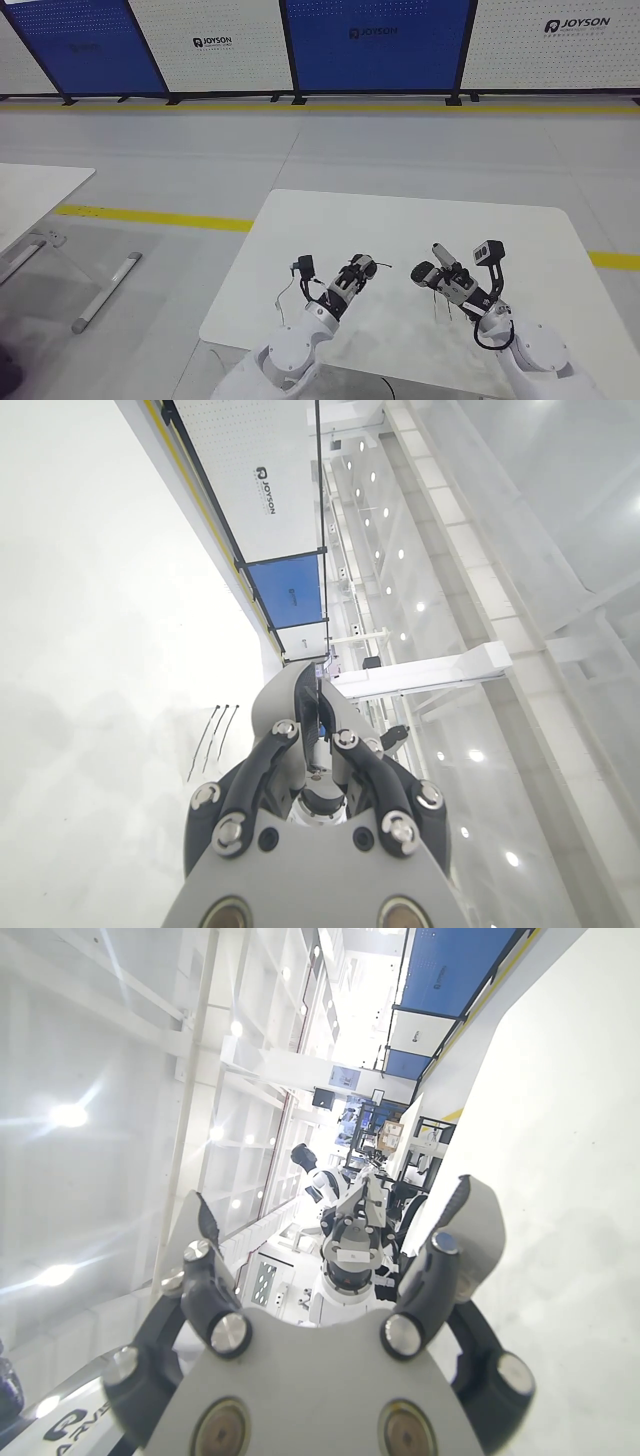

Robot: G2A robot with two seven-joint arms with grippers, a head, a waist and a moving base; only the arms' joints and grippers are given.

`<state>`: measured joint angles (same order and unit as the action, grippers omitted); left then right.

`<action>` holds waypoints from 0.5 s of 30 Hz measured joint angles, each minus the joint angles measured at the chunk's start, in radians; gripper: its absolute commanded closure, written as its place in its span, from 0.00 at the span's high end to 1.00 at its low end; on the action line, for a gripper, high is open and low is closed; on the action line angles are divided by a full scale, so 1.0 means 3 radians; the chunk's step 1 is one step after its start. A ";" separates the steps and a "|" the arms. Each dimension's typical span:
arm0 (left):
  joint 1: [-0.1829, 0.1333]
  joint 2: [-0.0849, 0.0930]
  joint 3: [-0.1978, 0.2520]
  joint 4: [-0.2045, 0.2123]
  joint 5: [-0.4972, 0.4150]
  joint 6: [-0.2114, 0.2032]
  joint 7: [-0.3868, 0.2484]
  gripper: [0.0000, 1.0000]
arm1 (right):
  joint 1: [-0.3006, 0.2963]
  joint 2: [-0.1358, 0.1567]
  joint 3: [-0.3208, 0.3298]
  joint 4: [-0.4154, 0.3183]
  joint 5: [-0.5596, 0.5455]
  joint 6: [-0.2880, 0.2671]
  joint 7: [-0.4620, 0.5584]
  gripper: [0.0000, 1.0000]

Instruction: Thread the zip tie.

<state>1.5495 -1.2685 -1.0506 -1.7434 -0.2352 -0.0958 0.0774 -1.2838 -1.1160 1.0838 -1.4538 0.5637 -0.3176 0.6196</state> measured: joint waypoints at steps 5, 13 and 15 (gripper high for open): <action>0.0003 -0.0003 -0.0003 -0.0003 -0.0036 -0.0002 0.0012 0.00 | 0.0000 0.0000 0.0000 0.0000 0.0000 0.0000 0.0000 1.00; 0.0003 -0.0003 -0.0003 -0.0003 -0.0036 -0.0001 0.0011 0.00 | 0.0000 0.0000 0.0000 0.0000 0.0000 0.0000 0.0000 1.00; 0.0003 -0.0003 -0.0003 -0.0003 -0.0036 -0.0001 0.0011 0.00 | 0.0000 0.0000 0.0000 0.0000 0.0000 0.0000 0.0000 1.00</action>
<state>1.5503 -1.2692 -1.0514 -1.7442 -0.2460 -0.0961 0.0809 -1.2838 -1.1160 1.0838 -1.4538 0.5637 -0.3176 0.6196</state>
